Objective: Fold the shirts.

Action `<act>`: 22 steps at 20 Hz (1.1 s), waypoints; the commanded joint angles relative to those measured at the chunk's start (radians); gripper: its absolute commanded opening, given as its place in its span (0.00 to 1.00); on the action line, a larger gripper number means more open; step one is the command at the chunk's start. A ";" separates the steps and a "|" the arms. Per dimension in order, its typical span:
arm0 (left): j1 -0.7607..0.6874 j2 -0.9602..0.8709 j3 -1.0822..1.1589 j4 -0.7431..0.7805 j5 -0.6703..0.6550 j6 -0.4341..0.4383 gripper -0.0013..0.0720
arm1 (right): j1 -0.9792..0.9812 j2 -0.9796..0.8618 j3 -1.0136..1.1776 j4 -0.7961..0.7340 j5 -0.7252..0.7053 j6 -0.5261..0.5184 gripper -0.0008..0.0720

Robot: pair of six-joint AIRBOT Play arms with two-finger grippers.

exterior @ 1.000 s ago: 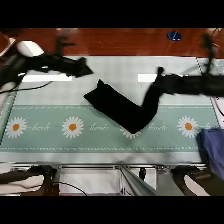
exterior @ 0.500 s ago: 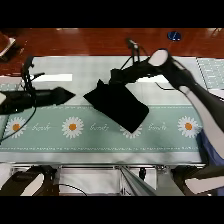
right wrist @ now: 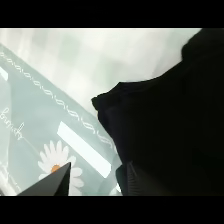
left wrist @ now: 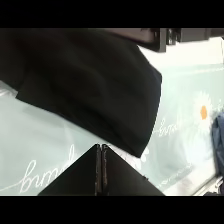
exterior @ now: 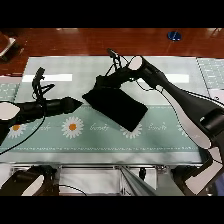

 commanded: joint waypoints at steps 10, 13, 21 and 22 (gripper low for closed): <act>-0.022 -0.005 -0.005 0.008 0.078 -0.015 0.05 | -0.371 0.623 -0.264 -0.590 0.326 0.100 0.58; -0.023 -0.005 -0.005 0.008 0.080 -0.013 0.05 | -0.465 0.954 -0.717 -0.655 0.072 0.292 0.58; -0.024 -0.010 -0.005 0.007 0.105 -0.013 0.05 | -0.478 1.093 -1.360 -0.067 -0.347 0.283 0.57; -0.024 -0.010 -0.005 0.008 0.106 -0.013 0.05 | -0.479 1.041 -1.359 0.008 -0.344 0.209 0.57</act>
